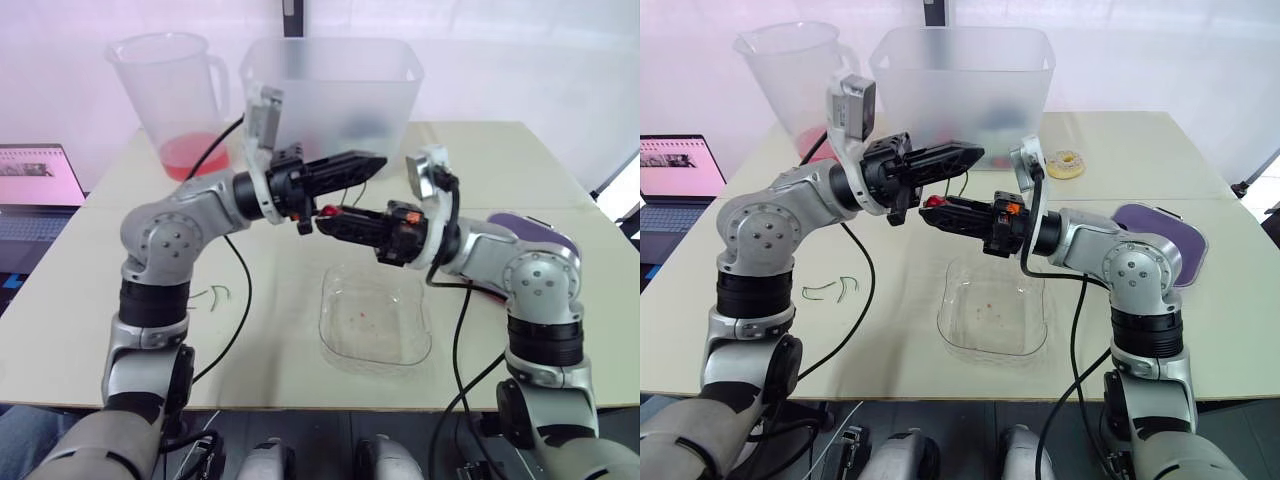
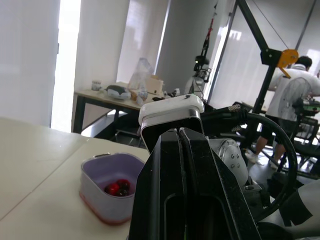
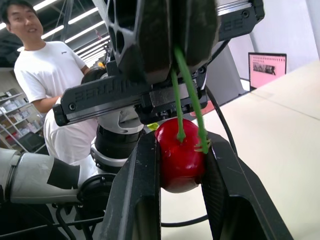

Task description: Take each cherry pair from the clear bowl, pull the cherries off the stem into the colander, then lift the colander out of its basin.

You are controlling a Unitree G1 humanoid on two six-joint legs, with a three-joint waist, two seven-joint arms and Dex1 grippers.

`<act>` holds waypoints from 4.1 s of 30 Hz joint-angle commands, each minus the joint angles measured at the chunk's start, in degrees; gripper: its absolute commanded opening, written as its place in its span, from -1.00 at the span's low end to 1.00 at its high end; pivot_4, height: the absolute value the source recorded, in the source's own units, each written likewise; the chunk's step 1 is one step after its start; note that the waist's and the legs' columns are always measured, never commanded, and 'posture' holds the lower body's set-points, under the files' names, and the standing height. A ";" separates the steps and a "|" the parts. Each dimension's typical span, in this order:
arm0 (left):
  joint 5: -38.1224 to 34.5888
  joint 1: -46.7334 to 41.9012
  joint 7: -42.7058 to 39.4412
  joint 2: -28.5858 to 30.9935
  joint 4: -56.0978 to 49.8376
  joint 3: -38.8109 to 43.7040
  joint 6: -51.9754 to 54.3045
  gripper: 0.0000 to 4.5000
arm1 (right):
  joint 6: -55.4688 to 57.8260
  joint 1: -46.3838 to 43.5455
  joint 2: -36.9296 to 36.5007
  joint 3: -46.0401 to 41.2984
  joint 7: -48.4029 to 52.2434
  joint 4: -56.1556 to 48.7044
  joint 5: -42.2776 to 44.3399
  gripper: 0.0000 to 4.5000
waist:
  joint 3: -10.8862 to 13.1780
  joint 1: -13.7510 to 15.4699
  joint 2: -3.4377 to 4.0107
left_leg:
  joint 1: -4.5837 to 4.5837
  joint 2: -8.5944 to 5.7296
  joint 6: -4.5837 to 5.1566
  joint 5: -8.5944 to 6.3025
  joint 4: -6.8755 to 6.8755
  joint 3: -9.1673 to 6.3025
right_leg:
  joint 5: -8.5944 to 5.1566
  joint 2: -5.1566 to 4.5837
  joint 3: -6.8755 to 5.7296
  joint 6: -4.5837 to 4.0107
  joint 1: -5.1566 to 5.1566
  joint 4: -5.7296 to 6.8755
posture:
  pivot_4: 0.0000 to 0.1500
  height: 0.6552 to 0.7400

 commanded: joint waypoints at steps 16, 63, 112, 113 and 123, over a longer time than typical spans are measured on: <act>-0.17 -1.80 -0.32 -0.57 -0.94 1.98 -1.43 -1.00 | 0.46 3.67 -7.55 7.04 4.69 -4.86 -4.65 -0.72 | 0.01 -0.03 0.00 | -0.01 0.00 0.02 -0.01 -0.01 -0.01 | 0.00 0.00 0.02 0.00 -0.02 -0.01 | 1.00 -0.21; -2.50 13.66 8.21 6.38 -9.77 5.47 2.10 -1.00 | -17.06 -9.05 -37.44 -3.59 27.09 22.38 -35.10 0.98 | 0.06 0.03 0.15 | 0.03 0.04 -0.01 0.00 -0.01 0.16 | -0.01 -0.01 0.13 0.01 -0.04 -0.05 | 1.00 -0.21; -14.03 33.41 17.51 30.33 10.44 37.74 17.76 0.99 | -1.94 -9.16 -28.93 3.54 27.60 -0.27 -13.10 1.00 | 0.04 -0.12 0.02 | -0.03 -0.01 -0.01 -0.03 -0.09 0.08 | -0.01 -0.23 0.13 0.00 -0.18 -0.01 | 1.00 -0.21; -13.18 33.52 14.00 31.65 7.92 36.21 16.48 0.99 | -1.92 -8.76 -29.67 3.50 27.71 -0.43 -13.47 1.00 | 0.04 -0.11 0.02 | -0.03 -0.01 -0.01 -0.03 -0.10 0.09 | -0.01 -0.21 0.13 0.00 -0.19 -0.02 | 1.00 -0.21; -3.62 22.68 -10.41 39.31 -8.92 12.97 3.98 0.99 | -0.35 2.48 -41.82 -4.38 24.63 -6.52 -15.50 1.00 | 0.10 0.39 0.08 | 0.00 0.01 -0.05 -0.01 -0.21 0.23 | -0.01 -0.08 0.21 -0.01 -0.22 -0.06 | 1.00 -0.21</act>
